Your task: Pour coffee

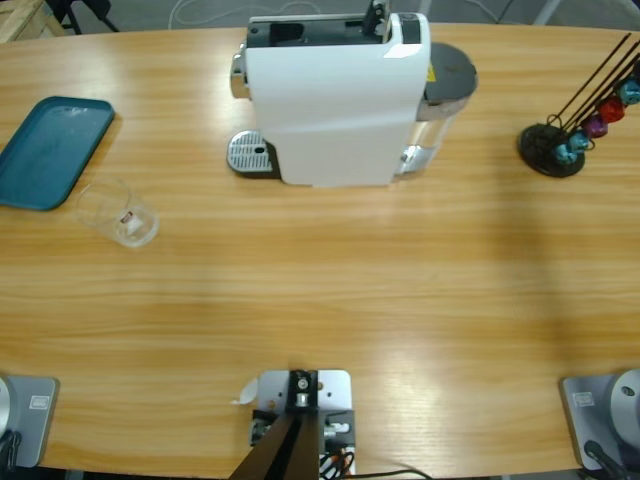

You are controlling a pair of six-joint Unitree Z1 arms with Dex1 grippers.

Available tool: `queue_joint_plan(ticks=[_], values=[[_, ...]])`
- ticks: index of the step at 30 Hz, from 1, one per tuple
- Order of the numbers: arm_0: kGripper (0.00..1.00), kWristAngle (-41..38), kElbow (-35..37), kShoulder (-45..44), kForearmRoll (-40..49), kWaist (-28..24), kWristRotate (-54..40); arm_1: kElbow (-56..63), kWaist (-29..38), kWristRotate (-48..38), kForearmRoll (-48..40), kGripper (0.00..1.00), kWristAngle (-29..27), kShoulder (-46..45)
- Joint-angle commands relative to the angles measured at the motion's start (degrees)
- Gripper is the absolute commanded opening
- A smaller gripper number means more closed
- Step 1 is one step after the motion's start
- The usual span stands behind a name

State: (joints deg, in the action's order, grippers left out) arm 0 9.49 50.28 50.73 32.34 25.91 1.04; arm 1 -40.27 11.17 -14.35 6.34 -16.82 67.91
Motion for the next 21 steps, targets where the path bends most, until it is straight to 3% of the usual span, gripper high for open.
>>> queue_joint_plan(ticks=[1,12,14,16,18,20,21], values=[[0.623,-0.53,-2.22,1.33,-0.04,0.72,-0.69,1.23,-0.54,0.99,-1.86,0.72,-0.92,1.56],[0.623,-0.53,-2.29,1.28,-0.08,0.82,-0.69,0.91,-0.54,1.17,-2.48,0.707,-1.66,3.42],[0.623,-0.53,-2.29,1.3,-0.1,0.9,-0.69,0.81,-0.59,1.17,-2.48,0.595,-1.95,3.68],[0.623,-0.53,-2.29,1.3,-0.17,0.9,-0.69,0.84,-0.61,1.17,-2.48,0.582,-2.25,3.93],[0.623,-0.53,-2.29,1.3,-0.17,0.9,-0.69,0.89,-0.63,1.17,-2.48,0.462,-2.85,4.05],[0.623,-0.53,-2.35,1.3,-0.17,0.9,-0.69,0.91,-0.63,1.17,-2.48,0.422,-3.57,4.14],[0.623,-0.53,-2.38,1.3,-0.17,0.9,-0.69,0.96,-0.63,1.17,-2.48,0.339,-3.96,4.16]])
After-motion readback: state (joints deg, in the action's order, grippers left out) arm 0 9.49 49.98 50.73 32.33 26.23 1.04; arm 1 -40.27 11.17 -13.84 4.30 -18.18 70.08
